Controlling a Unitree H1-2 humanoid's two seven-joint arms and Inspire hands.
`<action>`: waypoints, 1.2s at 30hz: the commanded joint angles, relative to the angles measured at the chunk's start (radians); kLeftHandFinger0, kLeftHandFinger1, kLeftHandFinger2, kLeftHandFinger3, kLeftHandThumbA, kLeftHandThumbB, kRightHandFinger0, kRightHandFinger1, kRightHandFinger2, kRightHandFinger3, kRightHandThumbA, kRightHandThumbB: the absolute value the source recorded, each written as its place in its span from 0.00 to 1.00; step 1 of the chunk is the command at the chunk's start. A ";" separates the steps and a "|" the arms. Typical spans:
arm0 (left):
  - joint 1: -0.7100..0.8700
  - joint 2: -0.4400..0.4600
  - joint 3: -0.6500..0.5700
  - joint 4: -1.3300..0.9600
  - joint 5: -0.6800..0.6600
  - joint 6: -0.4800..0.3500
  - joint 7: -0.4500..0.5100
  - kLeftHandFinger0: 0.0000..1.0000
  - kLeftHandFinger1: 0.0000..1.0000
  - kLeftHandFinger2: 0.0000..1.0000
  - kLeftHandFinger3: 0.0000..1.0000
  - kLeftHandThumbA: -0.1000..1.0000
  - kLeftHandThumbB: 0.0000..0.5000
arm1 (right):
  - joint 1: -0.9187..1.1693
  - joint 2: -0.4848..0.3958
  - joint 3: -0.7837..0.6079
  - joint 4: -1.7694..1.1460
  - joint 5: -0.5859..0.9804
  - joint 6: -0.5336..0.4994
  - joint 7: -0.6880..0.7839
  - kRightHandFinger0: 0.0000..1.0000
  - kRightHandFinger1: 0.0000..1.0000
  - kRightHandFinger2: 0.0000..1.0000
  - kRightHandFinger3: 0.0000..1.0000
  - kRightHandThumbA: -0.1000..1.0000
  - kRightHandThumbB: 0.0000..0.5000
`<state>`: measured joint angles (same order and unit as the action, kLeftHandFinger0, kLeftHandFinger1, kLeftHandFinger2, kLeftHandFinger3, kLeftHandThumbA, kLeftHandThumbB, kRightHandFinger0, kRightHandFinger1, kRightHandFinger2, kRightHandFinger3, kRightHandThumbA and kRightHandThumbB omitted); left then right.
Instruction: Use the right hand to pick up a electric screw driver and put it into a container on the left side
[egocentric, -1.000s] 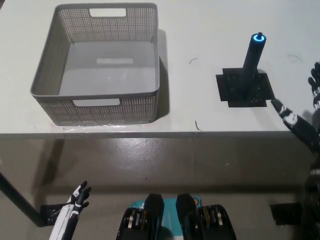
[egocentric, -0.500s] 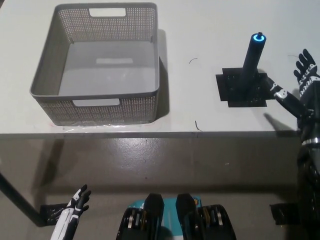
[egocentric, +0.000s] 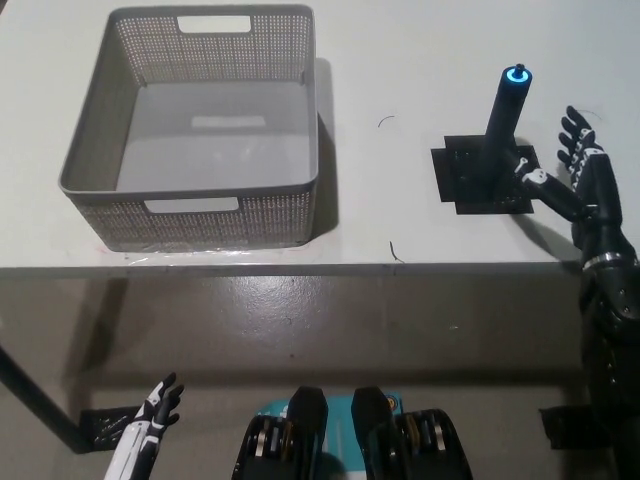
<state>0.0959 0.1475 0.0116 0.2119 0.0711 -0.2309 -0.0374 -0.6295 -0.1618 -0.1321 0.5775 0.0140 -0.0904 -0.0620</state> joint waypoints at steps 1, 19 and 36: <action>0.003 0.011 -0.005 -0.009 -0.006 -0.050 -0.010 1.00 1.00 1.00 1.00 1.00 0.12 | -0.079 -0.006 0.015 0.030 -0.024 -0.009 -0.023 1.00 1.00 1.00 1.00 1.00 0.91; 0.017 -0.002 -0.005 0.018 -0.003 -0.078 -0.004 1.00 1.00 1.00 1.00 1.00 0.08 | -0.216 0.009 -0.015 0.321 0.069 -0.038 0.063 1.00 1.00 1.00 1.00 1.00 0.95; 0.016 -0.013 -0.003 0.031 -0.007 -0.112 -0.006 1.00 1.00 1.00 1.00 1.00 0.00 | -0.433 0.004 0.028 0.573 0.016 -0.103 0.004 1.00 1.00 1.00 1.00 1.00 1.00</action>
<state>0.1110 0.1317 0.0121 0.2554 0.0676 -0.2927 -0.0434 -0.9531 -0.1492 -0.1127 1.1070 0.0348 -0.1236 -0.0349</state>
